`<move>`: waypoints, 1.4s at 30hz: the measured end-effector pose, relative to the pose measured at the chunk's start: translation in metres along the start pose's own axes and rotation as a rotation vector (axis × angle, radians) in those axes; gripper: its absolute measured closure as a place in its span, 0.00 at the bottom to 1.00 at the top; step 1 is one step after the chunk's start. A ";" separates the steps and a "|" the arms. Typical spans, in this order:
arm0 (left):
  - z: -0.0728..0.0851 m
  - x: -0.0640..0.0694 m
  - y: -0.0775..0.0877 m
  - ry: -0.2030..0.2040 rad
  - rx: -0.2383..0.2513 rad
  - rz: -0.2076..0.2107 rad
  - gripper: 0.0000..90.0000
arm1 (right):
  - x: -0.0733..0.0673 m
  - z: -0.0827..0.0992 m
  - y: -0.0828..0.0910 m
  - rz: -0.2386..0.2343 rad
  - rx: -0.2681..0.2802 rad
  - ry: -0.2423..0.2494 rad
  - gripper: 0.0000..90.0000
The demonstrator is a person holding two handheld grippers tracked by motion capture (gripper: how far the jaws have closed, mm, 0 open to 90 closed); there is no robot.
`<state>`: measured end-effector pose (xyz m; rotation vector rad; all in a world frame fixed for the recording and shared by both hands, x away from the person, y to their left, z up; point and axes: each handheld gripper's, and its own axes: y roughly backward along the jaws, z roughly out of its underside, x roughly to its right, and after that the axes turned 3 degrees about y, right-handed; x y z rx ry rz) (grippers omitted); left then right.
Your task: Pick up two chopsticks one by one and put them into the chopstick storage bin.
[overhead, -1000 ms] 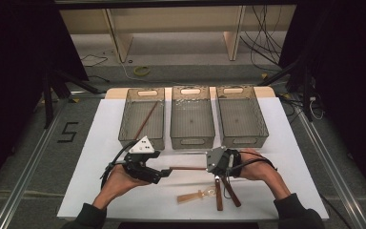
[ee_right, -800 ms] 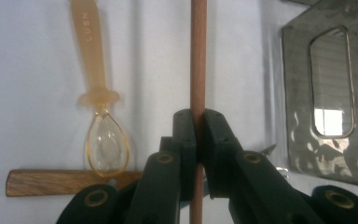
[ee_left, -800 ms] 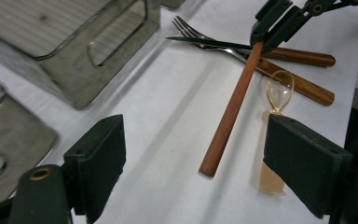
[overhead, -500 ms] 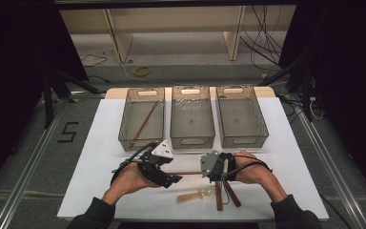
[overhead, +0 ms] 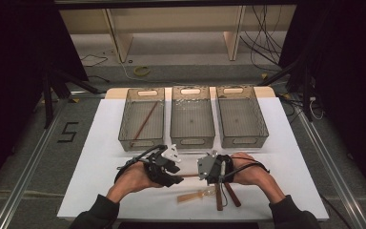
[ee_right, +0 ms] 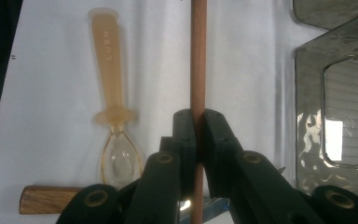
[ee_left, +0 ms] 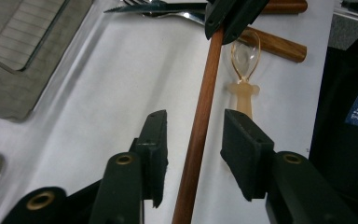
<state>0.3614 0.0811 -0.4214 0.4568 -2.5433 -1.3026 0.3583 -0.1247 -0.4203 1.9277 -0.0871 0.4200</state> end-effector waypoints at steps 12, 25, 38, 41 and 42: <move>-0.002 0.003 -0.006 -0.030 -0.043 0.032 0.81 | -0.002 -0.003 0.000 -0.009 0.005 0.013 0.94; 0.001 0.006 -0.005 -0.074 -0.041 0.066 0.91 | -0.005 -0.004 0.000 -0.009 0.004 0.050 0.93; 0.012 -0.011 0.008 0.002 0.008 -0.004 0.92 | 0.009 0.008 0.024 0.080 0.128 -0.201 0.53; 0.015 -0.017 0.013 0.034 0.030 -0.031 0.92 | 0.011 0.010 0.031 0.097 0.172 -0.269 0.50; 0.016 -0.019 0.014 0.044 0.034 -0.035 0.92 | 0.010 0.011 0.033 0.098 0.184 -0.292 0.49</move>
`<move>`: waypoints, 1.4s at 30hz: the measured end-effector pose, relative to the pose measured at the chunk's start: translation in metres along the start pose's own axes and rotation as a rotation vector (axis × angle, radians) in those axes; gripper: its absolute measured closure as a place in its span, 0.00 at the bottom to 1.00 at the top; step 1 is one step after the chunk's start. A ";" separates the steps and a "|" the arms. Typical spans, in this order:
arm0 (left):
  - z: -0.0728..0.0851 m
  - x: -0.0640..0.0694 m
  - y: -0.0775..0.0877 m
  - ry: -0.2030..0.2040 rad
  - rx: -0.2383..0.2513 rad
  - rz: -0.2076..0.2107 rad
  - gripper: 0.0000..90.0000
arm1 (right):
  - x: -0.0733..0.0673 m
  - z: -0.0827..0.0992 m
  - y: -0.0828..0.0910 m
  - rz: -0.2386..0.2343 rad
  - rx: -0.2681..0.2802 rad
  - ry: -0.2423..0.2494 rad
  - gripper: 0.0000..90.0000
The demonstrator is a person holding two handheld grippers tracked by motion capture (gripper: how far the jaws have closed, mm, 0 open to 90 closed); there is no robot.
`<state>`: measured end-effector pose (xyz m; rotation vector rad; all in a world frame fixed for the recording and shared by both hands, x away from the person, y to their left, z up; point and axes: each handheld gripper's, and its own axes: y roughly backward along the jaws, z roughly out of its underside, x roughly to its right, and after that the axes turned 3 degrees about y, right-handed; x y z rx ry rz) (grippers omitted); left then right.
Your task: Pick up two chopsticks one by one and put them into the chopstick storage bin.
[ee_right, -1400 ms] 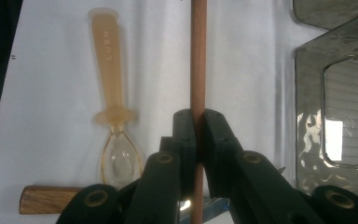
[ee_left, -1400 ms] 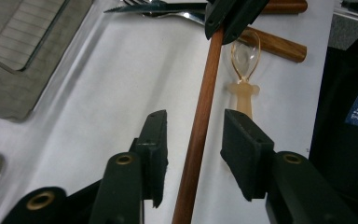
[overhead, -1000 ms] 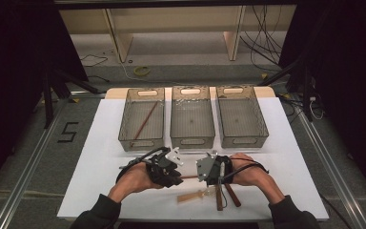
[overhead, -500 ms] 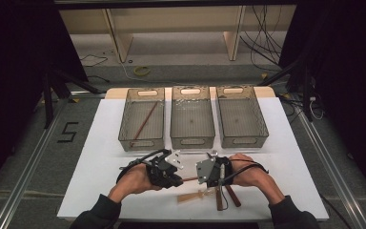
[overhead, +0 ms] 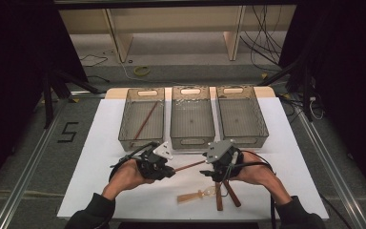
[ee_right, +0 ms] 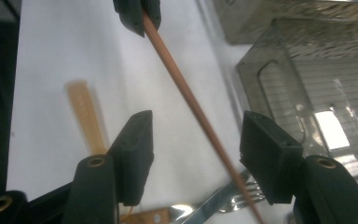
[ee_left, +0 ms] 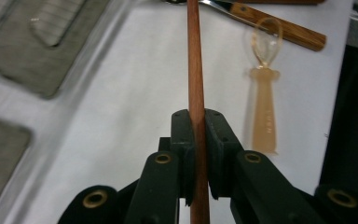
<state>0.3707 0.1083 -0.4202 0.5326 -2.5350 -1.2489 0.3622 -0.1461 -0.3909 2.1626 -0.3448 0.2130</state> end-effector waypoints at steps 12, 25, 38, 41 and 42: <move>0.006 -0.020 0.031 0.098 0.128 -0.104 0.92 | -0.011 0.026 0.000 0.009 -0.016 -0.194 0.40; 0.021 -0.056 0.049 0.259 0.213 -0.210 0.92 | -0.011 0.052 -0.002 0.048 -0.071 -0.404 0.38; 0.020 -0.097 0.057 0.377 0.241 -0.276 0.92 | -0.020 0.061 0.000 0.047 -0.075 -0.432 0.37; 0.021 -0.106 0.058 0.407 0.246 -0.292 0.92 | -0.020 0.063 0.000 0.051 -0.081 -0.450 0.36; 0.021 -0.111 0.058 0.415 0.242 -0.300 0.92 | -0.020 0.063 0.000 0.050 -0.083 -0.452 0.36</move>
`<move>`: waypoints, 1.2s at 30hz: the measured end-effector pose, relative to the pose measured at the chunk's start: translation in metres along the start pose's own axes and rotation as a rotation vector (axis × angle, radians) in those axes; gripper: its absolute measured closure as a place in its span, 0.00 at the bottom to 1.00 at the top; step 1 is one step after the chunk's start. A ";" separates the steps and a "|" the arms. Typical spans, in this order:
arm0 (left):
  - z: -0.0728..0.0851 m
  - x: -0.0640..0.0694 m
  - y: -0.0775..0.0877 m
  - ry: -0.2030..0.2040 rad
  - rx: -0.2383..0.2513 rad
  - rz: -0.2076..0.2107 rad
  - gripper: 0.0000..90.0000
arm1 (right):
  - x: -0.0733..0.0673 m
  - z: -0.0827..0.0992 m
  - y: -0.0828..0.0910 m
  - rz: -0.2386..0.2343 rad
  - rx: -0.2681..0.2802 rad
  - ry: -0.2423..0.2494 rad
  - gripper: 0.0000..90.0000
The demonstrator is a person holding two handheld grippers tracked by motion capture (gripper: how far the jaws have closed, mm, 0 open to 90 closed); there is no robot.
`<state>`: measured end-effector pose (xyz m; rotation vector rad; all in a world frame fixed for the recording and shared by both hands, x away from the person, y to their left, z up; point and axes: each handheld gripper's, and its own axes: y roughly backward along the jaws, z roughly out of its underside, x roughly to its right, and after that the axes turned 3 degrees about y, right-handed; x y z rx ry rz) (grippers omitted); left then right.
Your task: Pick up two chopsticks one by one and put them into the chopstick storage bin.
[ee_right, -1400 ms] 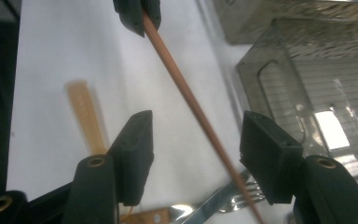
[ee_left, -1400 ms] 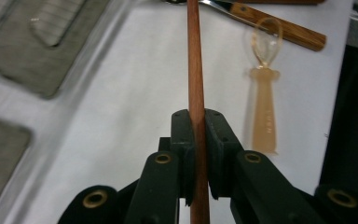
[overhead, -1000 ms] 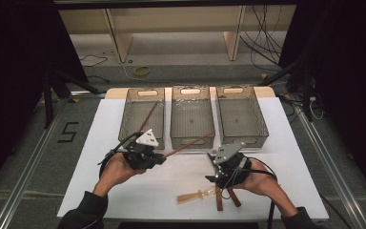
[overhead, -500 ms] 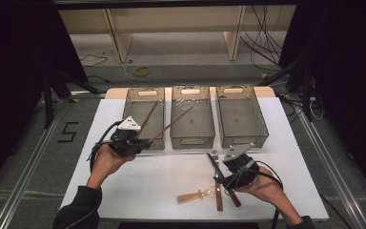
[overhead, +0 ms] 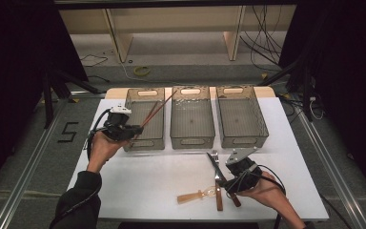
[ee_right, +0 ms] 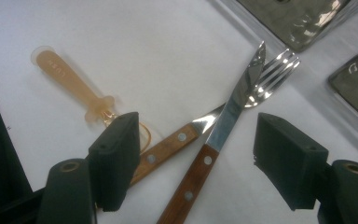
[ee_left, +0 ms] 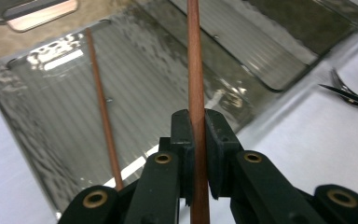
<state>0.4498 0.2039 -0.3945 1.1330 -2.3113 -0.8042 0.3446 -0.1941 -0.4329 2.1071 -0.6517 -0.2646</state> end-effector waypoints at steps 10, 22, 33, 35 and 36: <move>-0.003 -0.023 -0.008 0.080 -0.003 -0.034 0.92 | -0.002 0.003 0.000 -0.006 -0.009 -0.006 0.36; -0.001 -0.038 -0.019 0.144 -0.012 -0.065 0.92 | -0.002 0.005 0.001 -0.006 -0.015 -0.034 0.34; -0.002 -0.042 -0.032 0.172 -0.033 -0.094 0.92 | -0.002 0.006 0.000 -0.014 -0.014 -0.028 0.34; -0.002 -0.043 -0.035 0.177 -0.039 -0.100 0.92 | -0.002 0.006 0.000 -0.014 -0.016 -0.032 0.34; -0.002 -0.044 -0.035 0.177 -0.042 -0.103 0.92 | -0.002 0.006 0.000 -0.014 -0.014 -0.028 0.34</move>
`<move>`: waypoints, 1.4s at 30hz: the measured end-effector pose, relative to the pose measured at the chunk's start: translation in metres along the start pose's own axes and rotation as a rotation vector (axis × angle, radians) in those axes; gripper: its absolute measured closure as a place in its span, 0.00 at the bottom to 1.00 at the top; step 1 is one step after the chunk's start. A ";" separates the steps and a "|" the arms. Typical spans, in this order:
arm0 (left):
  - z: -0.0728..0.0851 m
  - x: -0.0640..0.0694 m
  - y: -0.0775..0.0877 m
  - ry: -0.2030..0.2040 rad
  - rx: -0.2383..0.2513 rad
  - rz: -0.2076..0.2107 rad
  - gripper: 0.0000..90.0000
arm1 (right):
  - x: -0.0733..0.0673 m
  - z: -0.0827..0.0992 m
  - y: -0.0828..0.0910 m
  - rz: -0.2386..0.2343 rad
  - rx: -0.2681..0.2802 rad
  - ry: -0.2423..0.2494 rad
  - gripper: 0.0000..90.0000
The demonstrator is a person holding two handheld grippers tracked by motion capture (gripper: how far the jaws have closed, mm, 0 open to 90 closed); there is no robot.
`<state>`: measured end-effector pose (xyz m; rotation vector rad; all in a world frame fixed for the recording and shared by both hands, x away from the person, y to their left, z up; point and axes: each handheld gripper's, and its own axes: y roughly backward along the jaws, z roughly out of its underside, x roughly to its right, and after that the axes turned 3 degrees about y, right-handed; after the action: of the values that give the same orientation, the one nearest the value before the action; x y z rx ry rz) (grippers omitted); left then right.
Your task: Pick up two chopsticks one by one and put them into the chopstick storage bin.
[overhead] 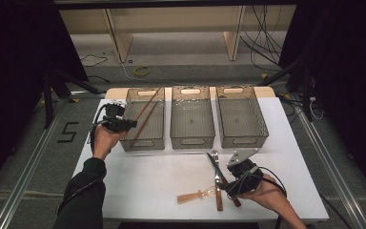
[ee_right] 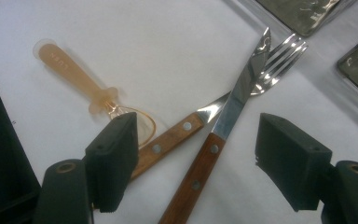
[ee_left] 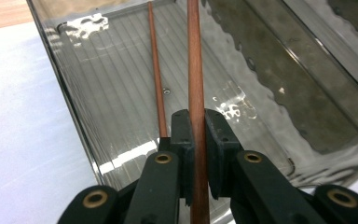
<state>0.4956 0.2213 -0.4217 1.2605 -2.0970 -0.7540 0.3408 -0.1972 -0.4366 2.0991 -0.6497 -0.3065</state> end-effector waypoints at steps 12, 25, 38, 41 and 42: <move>0.000 -0.004 -0.009 0.027 -0.014 -0.019 0.92 | -0.001 0.000 0.000 -0.004 0.003 0.003 0.34; 0.004 0.002 0.004 0.053 0.047 0.061 0.49 | -0.002 -0.001 0.003 -0.016 0.024 0.019 0.34; 0.046 0.043 0.038 -0.075 0.155 0.205 0.30 | -0.017 -0.013 0.002 -0.084 0.054 0.155 0.34; 0.055 0.050 0.039 -0.093 0.167 0.232 0.28 | -0.022 -0.017 -0.002 -0.095 0.043 0.186 0.34; 0.058 0.053 0.040 -0.101 0.173 0.231 0.27 | -0.023 -0.019 -0.004 -0.100 0.038 0.193 0.34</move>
<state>0.4105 0.1990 -0.4225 1.0606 -2.3826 -0.5537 0.3312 -0.1696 -0.4297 2.1693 -0.4402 -0.1451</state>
